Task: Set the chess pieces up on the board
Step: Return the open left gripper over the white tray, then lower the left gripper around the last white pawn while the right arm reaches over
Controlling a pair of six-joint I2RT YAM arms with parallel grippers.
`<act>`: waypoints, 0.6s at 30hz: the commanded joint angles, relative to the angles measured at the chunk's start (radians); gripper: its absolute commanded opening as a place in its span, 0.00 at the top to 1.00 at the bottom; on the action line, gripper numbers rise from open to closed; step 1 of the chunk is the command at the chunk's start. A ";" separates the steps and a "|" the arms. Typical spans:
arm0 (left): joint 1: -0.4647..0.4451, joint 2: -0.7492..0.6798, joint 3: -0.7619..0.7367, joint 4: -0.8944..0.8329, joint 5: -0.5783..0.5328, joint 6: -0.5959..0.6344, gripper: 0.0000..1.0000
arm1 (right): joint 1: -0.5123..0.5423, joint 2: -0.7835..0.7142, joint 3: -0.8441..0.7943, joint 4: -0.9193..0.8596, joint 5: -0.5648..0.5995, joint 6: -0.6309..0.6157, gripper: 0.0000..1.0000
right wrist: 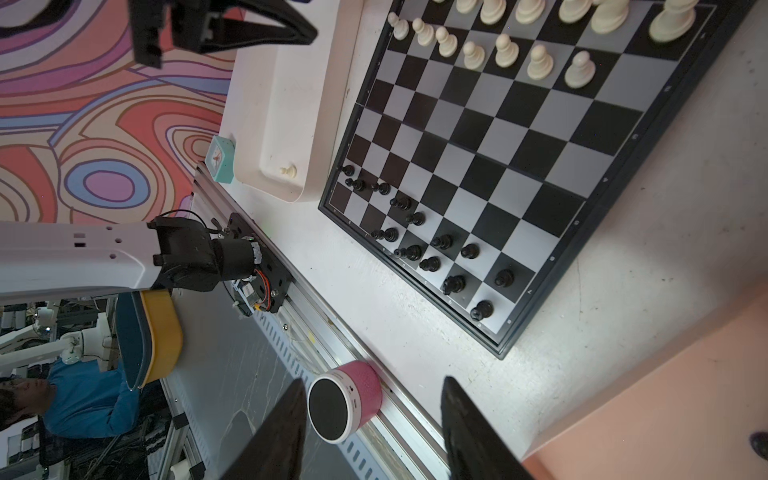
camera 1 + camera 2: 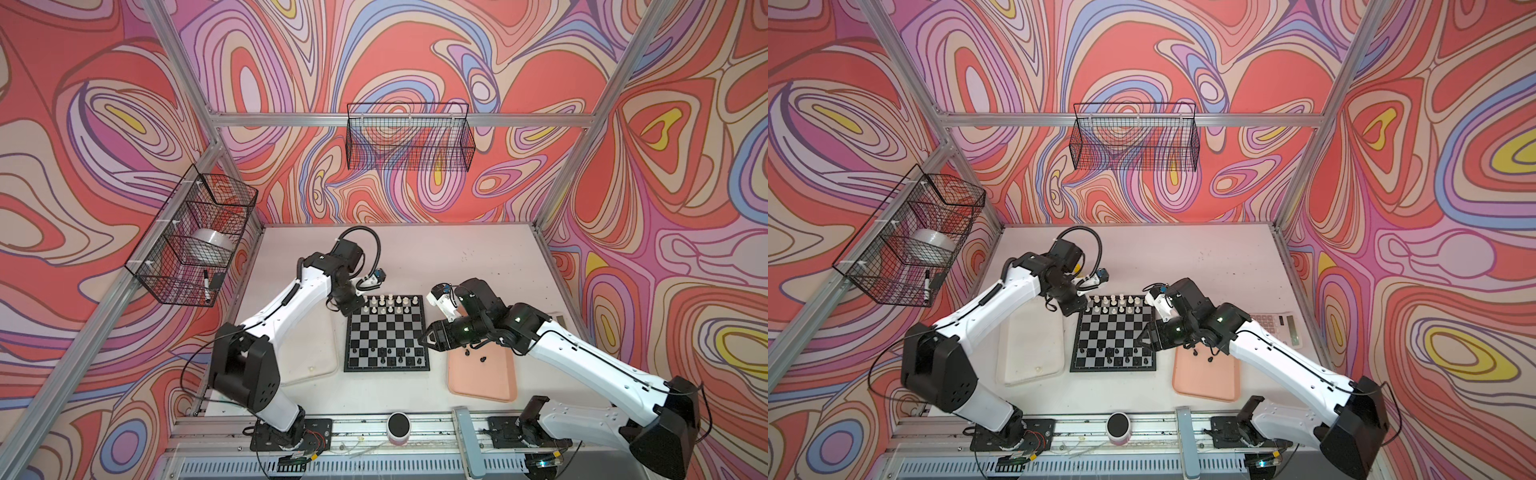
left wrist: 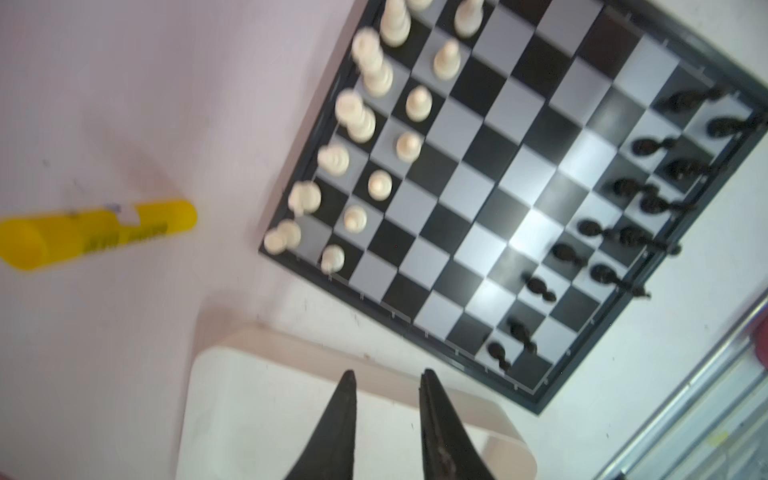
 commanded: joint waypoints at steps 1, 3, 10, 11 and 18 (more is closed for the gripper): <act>0.090 -0.110 -0.116 -0.104 0.031 0.086 0.70 | 0.006 0.043 0.023 0.052 -0.021 0.009 0.47; 0.184 -0.183 -0.202 -0.102 0.026 0.143 0.69 | 0.015 0.063 0.016 0.097 -0.024 0.018 0.48; 0.390 -0.293 -0.394 -0.087 0.055 0.233 0.67 | 0.047 0.162 0.062 0.137 -0.018 0.010 0.48; 0.390 -0.303 -0.418 -0.078 0.059 0.234 0.67 | 0.056 0.176 0.072 0.143 -0.012 0.010 0.48; 0.392 -0.314 -0.513 -0.013 0.058 0.233 0.65 | 0.111 0.241 0.121 0.218 0.038 0.021 0.48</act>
